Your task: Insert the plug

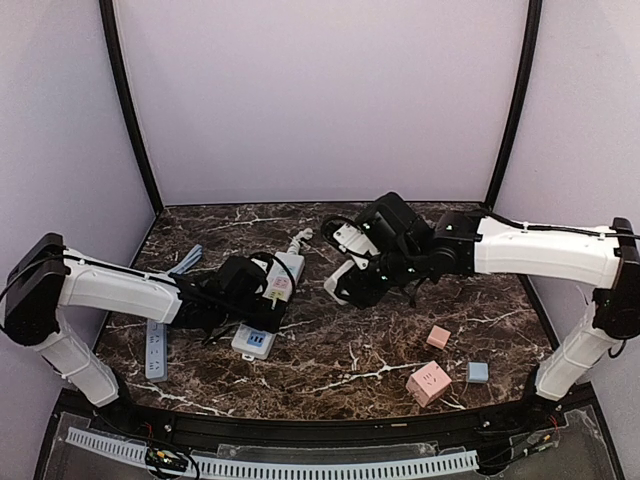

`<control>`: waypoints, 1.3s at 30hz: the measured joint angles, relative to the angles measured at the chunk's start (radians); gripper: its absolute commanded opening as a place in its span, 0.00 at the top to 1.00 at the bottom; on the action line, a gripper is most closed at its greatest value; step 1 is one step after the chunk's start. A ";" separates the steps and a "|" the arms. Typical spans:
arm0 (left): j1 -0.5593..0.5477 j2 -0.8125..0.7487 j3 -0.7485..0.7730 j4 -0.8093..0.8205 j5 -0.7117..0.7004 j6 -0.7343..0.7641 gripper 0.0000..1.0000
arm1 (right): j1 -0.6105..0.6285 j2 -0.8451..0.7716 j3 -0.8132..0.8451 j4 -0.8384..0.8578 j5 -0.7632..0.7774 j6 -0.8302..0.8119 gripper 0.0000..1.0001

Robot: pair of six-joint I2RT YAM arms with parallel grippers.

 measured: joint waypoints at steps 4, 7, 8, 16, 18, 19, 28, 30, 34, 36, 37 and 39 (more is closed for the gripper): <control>0.048 0.101 0.047 -0.016 0.055 -0.004 0.01 | -0.003 -0.036 -0.053 0.010 0.010 0.006 1.00; 0.071 0.145 0.056 -0.024 0.097 -0.004 0.01 | -0.006 -0.060 -0.079 0.011 0.013 0.011 1.00; 0.074 0.155 0.059 -0.026 0.107 -0.003 0.01 | -0.006 -0.066 -0.084 0.011 0.014 0.013 1.00; 0.076 0.198 0.096 -0.034 0.141 0.001 0.32 | -0.006 -0.091 -0.097 0.020 0.021 0.020 1.00; 0.078 0.198 0.096 -0.034 0.151 0.007 0.37 | -0.007 -0.092 -0.100 0.022 0.026 0.022 1.00; 0.078 0.198 0.096 -0.034 0.156 0.009 0.40 | -0.007 -0.093 -0.101 0.023 0.028 0.023 1.00; 0.039 0.175 0.063 0.011 0.242 0.061 0.41 | -0.008 -0.112 -0.125 0.015 0.051 0.047 1.00; 0.002 0.172 0.060 0.012 0.255 0.069 0.41 | -0.008 -0.120 -0.137 0.011 0.059 0.060 1.00; -0.078 0.169 0.056 0.019 0.278 0.076 0.41 | -0.009 -0.128 -0.158 -0.011 0.068 0.097 1.00; -0.106 0.168 0.056 0.019 0.288 0.078 0.40 | -0.009 -0.131 -0.169 -0.027 0.070 0.117 1.00; -0.121 0.168 0.056 0.019 0.291 0.079 0.40 | -0.010 -0.134 -0.175 -0.032 0.070 0.127 1.00; -0.143 0.168 0.056 0.019 0.295 0.086 0.39 | -0.010 -0.150 -0.197 -0.045 0.065 0.150 1.00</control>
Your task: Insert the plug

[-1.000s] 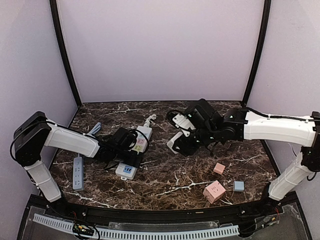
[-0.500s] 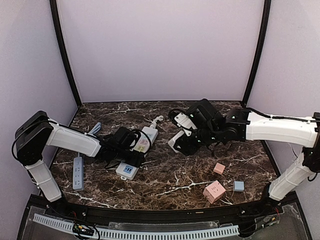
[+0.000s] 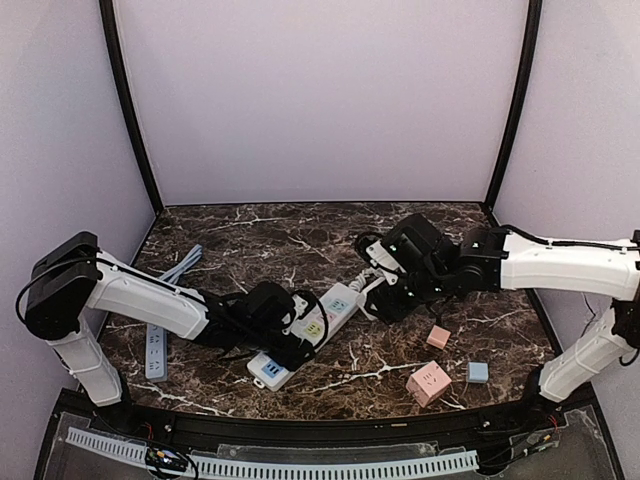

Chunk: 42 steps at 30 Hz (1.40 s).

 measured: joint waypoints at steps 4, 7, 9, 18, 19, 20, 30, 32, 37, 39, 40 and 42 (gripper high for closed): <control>-0.031 0.000 0.000 -0.001 0.006 0.019 0.28 | 0.000 -0.034 -0.017 -0.038 -0.014 0.039 1.00; -0.042 0.001 0.000 -0.001 0.010 0.039 0.12 | -0.001 -0.056 -0.017 -0.049 -0.034 0.066 1.00; -0.044 0.003 0.001 -0.001 0.010 0.053 0.03 | -0.001 -0.060 -0.013 -0.055 -0.055 0.076 1.00; -0.048 -0.003 0.046 -0.056 -0.049 0.054 0.01 | -0.002 0.063 0.105 -0.141 -0.136 0.076 1.00; -0.048 -0.012 0.050 -0.060 -0.061 0.049 0.01 | -0.002 0.090 0.124 -0.149 -0.147 0.073 1.00; -0.048 -0.027 0.051 -0.062 -0.079 0.040 0.01 | -0.002 0.113 0.141 -0.157 -0.154 0.069 1.00; -0.034 -0.295 -0.046 -0.025 -0.266 -0.039 0.04 | -0.044 0.307 0.328 -0.225 -0.196 0.002 1.00; -0.019 -0.342 -0.089 -0.013 -0.284 -0.055 0.04 | -0.060 0.345 0.352 -0.229 -0.198 -0.011 1.00; 0.035 -0.420 -0.182 0.024 -0.314 -0.089 0.02 | -0.093 0.400 0.373 -0.248 -0.217 -0.035 1.00; 0.051 -0.447 -0.216 0.045 -0.322 -0.100 0.01 | -0.101 0.410 0.378 -0.257 -0.220 -0.043 1.00; 0.055 -0.459 -0.228 0.053 -0.324 -0.106 0.01 | -0.103 0.414 0.380 -0.258 -0.222 -0.046 1.00; 0.060 -0.475 -0.244 0.070 -0.325 -0.111 0.01 | -0.107 0.418 0.385 -0.260 -0.226 -0.050 1.00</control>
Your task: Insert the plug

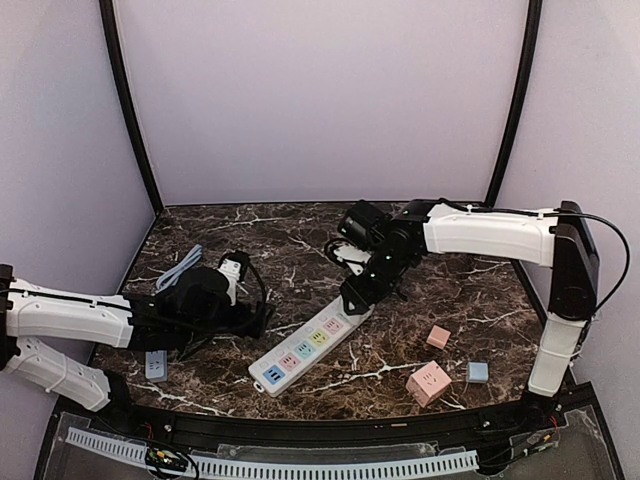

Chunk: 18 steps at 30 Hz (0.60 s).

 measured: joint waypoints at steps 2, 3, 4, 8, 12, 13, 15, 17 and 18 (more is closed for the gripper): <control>0.002 -0.005 -0.006 0.015 0.000 -0.004 0.01 | 0.000 0.004 0.005 0.000 -0.007 -0.004 1.00; 0.002 -0.006 -0.006 0.021 0.000 -0.005 0.01 | 0.000 0.007 0.009 -0.001 -0.013 -0.007 1.00; 0.002 -0.006 -0.006 0.028 0.000 -0.007 0.01 | 0.000 0.010 0.014 0.000 -0.016 -0.009 1.00; 0.006 -0.006 -0.006 0.044 0.000 -0.011 0.01 | 0.000 0.024 0.031 0.000 -0.025 -0.017 1.00; 0.007 -0.008 -0.006 0.049 0.000 -0.014 0.01 | 0.000 0.042 0.040 0.002 -0.033 -0.019 1.00; 0.008 -0.010 -0.006 0.049 0.000 -0.014 0.01 | 0.000 0.048 0.043 0.002 -0.033 -0.019 1.00; 0.008 -0.017 -0.008 0.049 0.001 -0.014 0.01 | 0.000 0.057 0.047 0.003 -0.033 -0.021 1.00; 0.008 -0.030 -0.013 0.050 0.001 -0.014 0.01 | 0.000 0.063 0.048 0.004 -0.031 -0.022 1.00; 0.008 -0.035 -0.016 0.050 0.001 -0.014 0.01 | 0.000 0.064 0.049 0.004 -0.028 -0.022 1.00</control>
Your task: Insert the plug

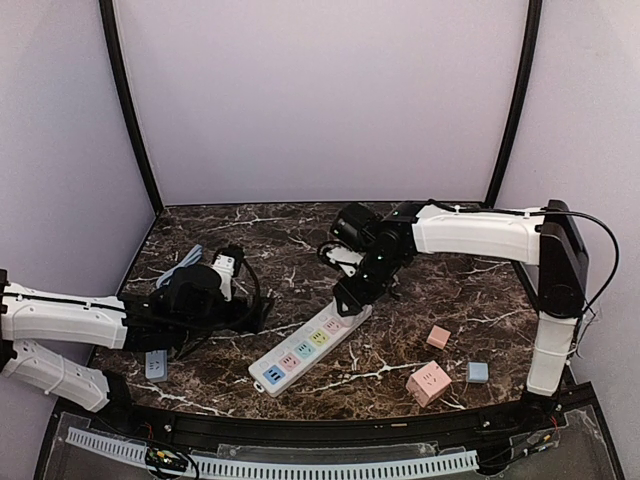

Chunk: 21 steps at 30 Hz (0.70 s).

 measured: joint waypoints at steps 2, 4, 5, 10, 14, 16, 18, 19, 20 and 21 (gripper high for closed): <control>0.000 -0.014 -0.008 0.000 0.001 0.000 0.01 | 0.000 0.001 0.001 0.000 0.005 0.000 1.00; 0.000 -0.027 -0.015 0.000 0.001 0.000 0.01 | 0.000 0.003 0.002 0.002 0.012 0.000 1.00; 0.000 -0.031 -0.018 0.000 0.001 0.000 0.01 | 0.000 0.003 0.002 0.003 0.013 0.000 1.00; 0.001 -0.036 -0.024 0.005 0.001 0.000 0.01 | 0.000 0.003 0.002 0.004 0.022 0.000 1.00; 0.001 -0.036 -0.024 0.012 0.002 0.000 0.01 | 0.000 0.005 0.005 0.005 0.037 0.000 1.00; 0.001 -0.036 -0.024 0.017 0.003 0.000 0.01 | 0.000 0.007 0.005 0.008 0.041 0.000 1.00; 0.001 -0.036 -0.024 0.023 0.005 0.000 0.01 | 0.000 0.010 0.007 0.012 0.048 0.000 1.00; 0.001 -0.036 -0.024 0.023 0.005 0.000 0.01 | 0.000 0.011 0.008 0.016 0.049 0.000 1.00; 0.001 -0.036 -0.024 0.023 0.006 0.000 0.01 | 0.000 0.014 0.009 0.018 0.049 0.000 1.00; 0.001 -0.036 -0.024 0.023 0.006 0.000 0.01 | 0.000 0.016 0.009 0.019 0.050 0.000 1.00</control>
